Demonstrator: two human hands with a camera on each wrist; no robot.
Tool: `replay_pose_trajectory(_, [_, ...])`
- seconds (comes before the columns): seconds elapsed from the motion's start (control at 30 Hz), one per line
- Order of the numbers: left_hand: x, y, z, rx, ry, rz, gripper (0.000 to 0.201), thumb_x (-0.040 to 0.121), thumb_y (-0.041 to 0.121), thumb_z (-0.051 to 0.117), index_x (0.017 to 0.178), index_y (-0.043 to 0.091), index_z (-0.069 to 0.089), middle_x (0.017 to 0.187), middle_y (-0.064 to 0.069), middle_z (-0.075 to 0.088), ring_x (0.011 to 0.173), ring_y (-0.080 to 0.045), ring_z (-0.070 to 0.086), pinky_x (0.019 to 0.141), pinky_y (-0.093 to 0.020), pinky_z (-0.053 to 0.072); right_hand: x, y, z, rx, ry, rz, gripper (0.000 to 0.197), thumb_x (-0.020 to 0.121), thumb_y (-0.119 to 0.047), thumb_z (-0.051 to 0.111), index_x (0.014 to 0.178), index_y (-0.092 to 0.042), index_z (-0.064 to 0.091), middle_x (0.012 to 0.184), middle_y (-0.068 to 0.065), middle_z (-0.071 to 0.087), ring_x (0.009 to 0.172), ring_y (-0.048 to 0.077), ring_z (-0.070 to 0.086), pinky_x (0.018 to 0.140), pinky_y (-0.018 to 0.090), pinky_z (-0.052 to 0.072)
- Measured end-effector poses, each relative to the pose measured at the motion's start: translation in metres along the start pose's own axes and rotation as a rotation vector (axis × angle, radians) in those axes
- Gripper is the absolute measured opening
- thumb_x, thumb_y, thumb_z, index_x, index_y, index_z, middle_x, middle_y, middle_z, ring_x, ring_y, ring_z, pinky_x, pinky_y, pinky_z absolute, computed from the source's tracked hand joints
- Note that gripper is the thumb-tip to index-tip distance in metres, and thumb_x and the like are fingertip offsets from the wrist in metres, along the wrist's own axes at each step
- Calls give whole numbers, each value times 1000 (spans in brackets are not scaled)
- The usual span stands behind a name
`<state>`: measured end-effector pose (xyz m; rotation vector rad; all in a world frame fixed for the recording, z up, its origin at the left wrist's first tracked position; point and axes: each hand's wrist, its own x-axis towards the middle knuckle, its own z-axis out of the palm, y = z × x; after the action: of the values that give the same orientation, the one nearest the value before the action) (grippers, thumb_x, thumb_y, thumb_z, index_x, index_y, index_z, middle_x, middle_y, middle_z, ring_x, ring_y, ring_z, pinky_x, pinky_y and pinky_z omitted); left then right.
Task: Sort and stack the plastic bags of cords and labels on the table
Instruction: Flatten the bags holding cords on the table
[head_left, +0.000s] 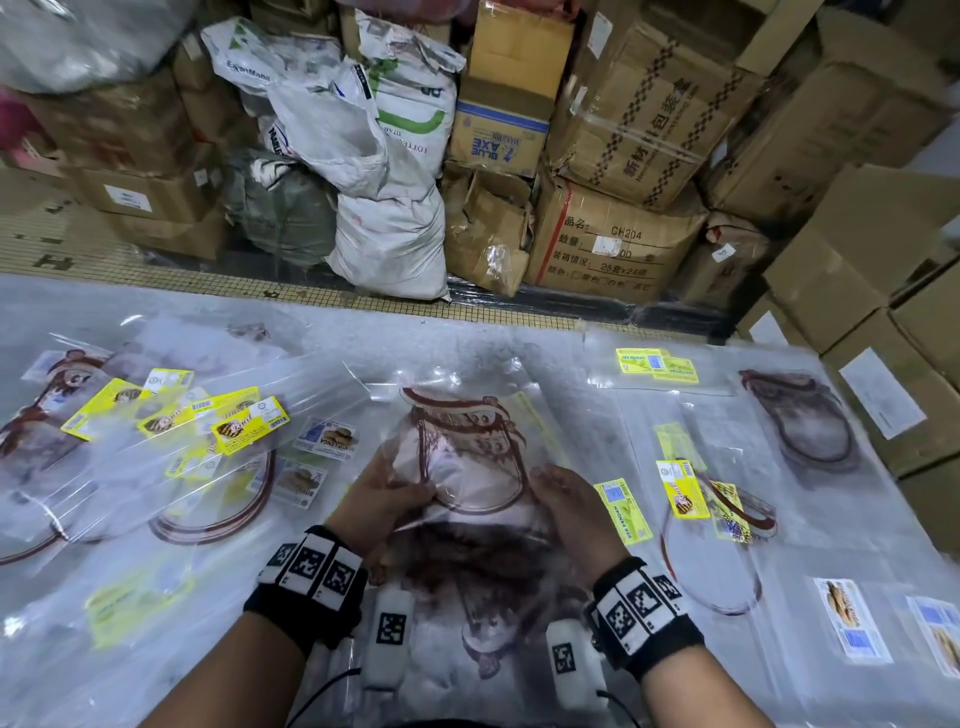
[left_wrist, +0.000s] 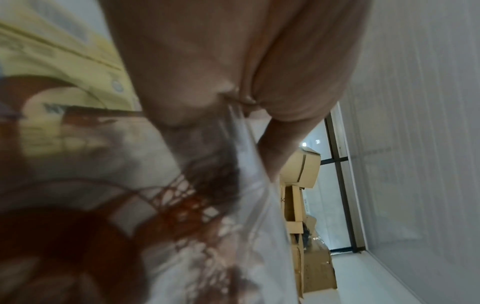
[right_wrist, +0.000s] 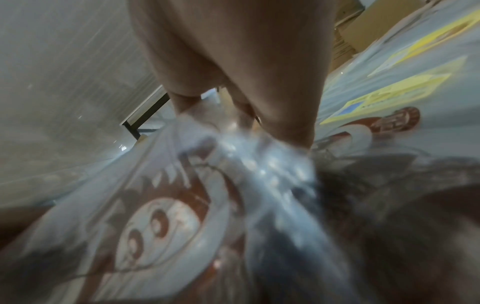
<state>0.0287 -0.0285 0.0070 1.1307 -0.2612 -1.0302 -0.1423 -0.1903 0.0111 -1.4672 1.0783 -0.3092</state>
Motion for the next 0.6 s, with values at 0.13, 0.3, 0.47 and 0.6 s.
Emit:
replay_pose_trajectory(0.13, [3,8,4,-131,35,-89,50,81,-15,53,121,14,57,88,-15,72,59,-20,68,45,-24,53,6,-2,-2,51,-143,109,47,91,-51,64,116,-12,70,108,3,75,102,23,70,92,31,55])
replay_pose_trajectory(0.3, [6,-6,-9,148,168,-314,11,85,2,66,95,2,61,70,-12,66,55,-23,57,50,-28,44,14,14,1,-50,-159,99,30,82,-36,73,109,-23,73,104,-2,77,108,26,69,104,49,48])
replay_pose_trajectory(0.47, [1,-9,-14,223,206,-241,59,65,-11,67,119,8,55,75,-22,60,52,-25,55,51,-31,46,17,22,0,-158,-231,79,40,76,-43,68,110,-60,59,122,-14,68,117,17,62,108,43,44])
replay_pose_trajectory(0.6, [-2,-6,-6,70,157,-254,55,82,-20,49,121,17,56,66,-15,64,44,-23,59,39,-26,48,-2,-8,1,-207,-259,-2,39,100,-27,55,137,-38,47,123,-7,65,105,9,63,84,18,51])
